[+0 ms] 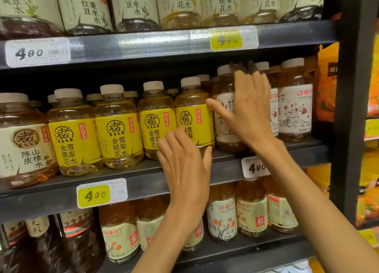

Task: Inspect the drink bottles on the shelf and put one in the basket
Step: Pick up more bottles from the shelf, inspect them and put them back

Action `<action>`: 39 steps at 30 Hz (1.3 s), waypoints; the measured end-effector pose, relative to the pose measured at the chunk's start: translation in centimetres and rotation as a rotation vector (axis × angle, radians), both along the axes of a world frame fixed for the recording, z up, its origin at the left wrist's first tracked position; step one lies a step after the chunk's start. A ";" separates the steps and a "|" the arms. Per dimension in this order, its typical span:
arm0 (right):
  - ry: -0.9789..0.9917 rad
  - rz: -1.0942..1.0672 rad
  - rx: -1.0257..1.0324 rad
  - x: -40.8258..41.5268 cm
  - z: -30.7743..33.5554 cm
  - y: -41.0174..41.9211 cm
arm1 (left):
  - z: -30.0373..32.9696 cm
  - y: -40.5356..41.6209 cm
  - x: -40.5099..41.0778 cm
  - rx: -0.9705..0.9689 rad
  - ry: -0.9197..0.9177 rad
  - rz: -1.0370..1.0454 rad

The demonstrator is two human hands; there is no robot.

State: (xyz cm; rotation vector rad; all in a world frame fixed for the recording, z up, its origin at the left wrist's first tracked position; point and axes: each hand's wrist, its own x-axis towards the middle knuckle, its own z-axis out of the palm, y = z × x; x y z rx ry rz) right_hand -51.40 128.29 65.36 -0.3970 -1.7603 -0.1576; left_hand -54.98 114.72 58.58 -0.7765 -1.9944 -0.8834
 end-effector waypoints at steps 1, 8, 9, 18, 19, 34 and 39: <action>-0.021 -0.037 0.004 0.0 0.1 0.2 | -0.2 -0.1 0.3 0.019 0.020 -0.023; -0.074 -0.031 0.062 0.3 -0.2 0.4 | -0.9 -0.4 1.3 0.111 0.080 -0.172; -0.068 0.025 0.044 0.4 -0.2 0.2 | -0.9 -0.4 1.5 0.100 0.077 -0.192; 0.024 0.564 -0.039 3.3 -1.3 -3.5 | -0.8 -1.2 2.3 0.038 -0.127 -0.501; 0.028 0.587 -0.041 3.9 -1.3 -4.1 | -0.9 -1.3 2.5 0.038 -0.162 -0.526; 0.035 1.199 -0.632 10.3 -2.0 -5.9 | -2.0 -3.1 6.2 0.320 -0.943 -1.246; -0.097 1.605 -1.182 10.5 -0.8 -1.8 | -2.8 -2.5 7.3 0.345 -1.262 -1.509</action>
